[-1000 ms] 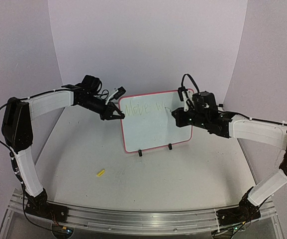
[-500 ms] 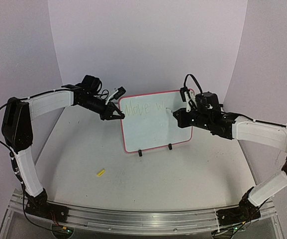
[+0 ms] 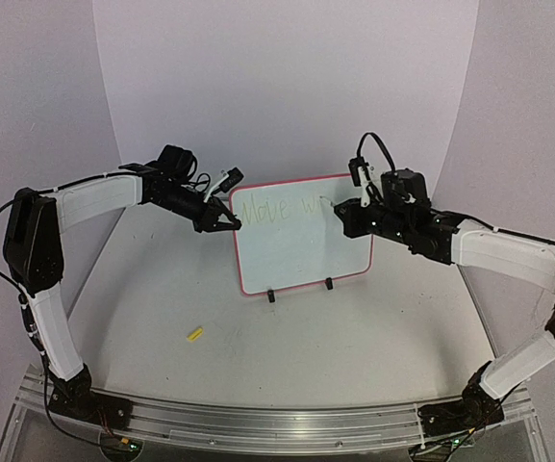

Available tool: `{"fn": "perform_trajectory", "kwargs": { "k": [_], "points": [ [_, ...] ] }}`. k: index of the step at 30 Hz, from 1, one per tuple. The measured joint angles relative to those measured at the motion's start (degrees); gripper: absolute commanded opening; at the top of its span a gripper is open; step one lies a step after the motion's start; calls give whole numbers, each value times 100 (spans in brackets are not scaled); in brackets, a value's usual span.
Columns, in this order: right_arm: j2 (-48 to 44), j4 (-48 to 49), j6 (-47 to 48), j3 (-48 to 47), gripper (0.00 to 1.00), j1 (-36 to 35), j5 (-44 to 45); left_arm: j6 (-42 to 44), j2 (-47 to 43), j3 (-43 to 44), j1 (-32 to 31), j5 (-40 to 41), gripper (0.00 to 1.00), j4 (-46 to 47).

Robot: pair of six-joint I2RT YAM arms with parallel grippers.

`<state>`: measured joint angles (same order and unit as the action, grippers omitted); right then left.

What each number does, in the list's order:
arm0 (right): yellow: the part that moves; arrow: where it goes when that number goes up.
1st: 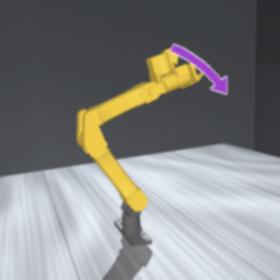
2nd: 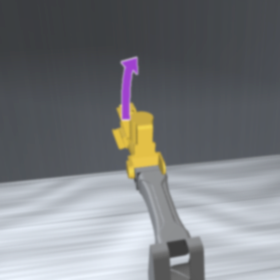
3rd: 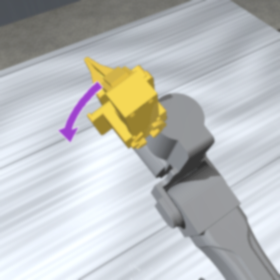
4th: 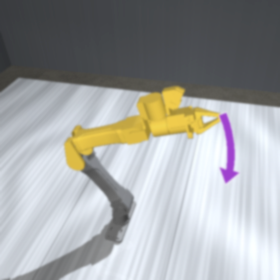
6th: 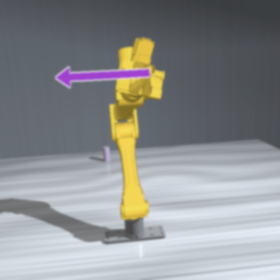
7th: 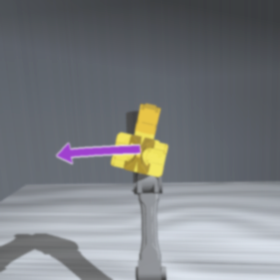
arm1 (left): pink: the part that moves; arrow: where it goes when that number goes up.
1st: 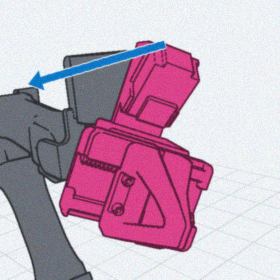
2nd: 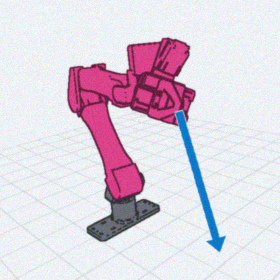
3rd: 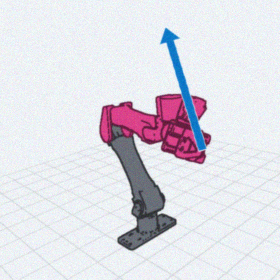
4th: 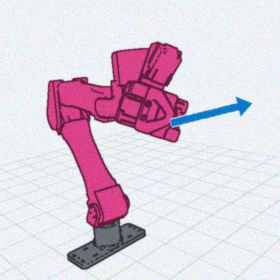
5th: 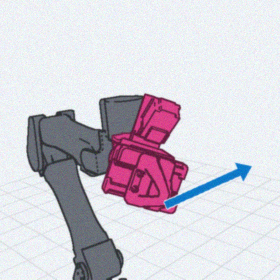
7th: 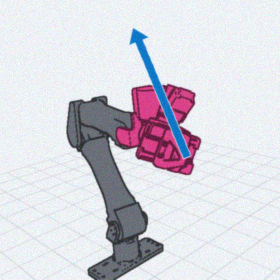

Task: Write a sentence on the whiteboard

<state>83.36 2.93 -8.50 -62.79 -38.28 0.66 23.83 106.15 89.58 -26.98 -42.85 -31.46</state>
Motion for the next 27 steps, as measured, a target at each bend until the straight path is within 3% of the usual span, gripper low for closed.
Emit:
{"fn": "perform_trajectory", "kwargs": {
  "k": [27],
  "points": [
    [279, 1, 123, -224, 0, 0, -1, 2, 0, 0, -9, 2, 0, 0]
  ]
}}
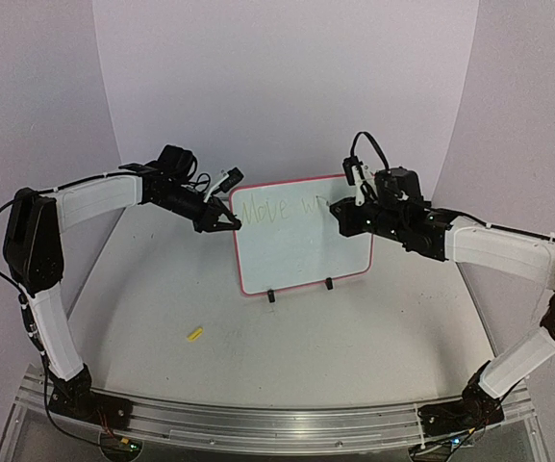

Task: Write a sentence on the whiteboard

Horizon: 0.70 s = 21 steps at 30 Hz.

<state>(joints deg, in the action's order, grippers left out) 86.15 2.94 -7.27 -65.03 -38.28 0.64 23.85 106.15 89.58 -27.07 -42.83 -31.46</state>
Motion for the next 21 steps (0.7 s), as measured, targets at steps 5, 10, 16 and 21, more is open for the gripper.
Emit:
{"fn": "perform_trajectory", "kwargs": {
  "k": [5, 10, 16, 21],
  "points": [
    [15, 2, 18, -3, 0, 0, 15, -2, 0, 0, 0, 0, 0, 0],
    [25, 2, 20, -3, 0, 0, 42, -3, 0, 0, 0, 0, 0, 1],
    [48, 0, 40, -22, 0, 0, 59, -6, 0, 0, 0, 2, 0, 2],
    [45, 0, 44, -22, 0, 0, 51, -6, 0, 0, 0, 4, 0, 2]
  ]
}}
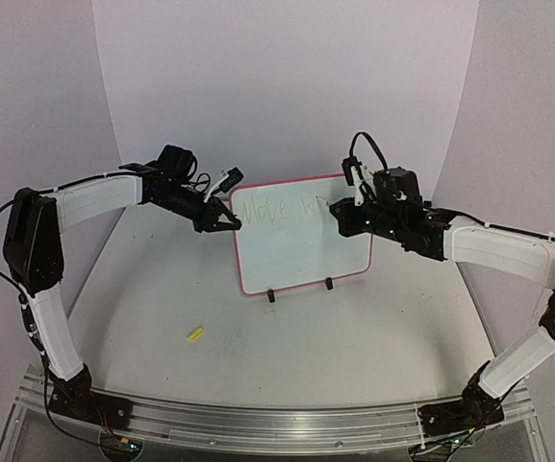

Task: Write a sentence on the whiteboard

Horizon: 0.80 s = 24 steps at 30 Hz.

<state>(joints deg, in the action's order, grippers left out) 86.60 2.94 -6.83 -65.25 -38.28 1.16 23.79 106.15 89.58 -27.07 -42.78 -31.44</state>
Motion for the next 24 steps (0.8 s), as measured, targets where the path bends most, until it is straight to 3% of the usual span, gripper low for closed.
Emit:
{"fn": "perform_trajectory", "kwargs": {
  "k": [24],
  "points": [
    [-326, -38, 15, 262, 0, 2, 99, 7, 0, 0, 0, 2, 0, -2]
  ]
}}
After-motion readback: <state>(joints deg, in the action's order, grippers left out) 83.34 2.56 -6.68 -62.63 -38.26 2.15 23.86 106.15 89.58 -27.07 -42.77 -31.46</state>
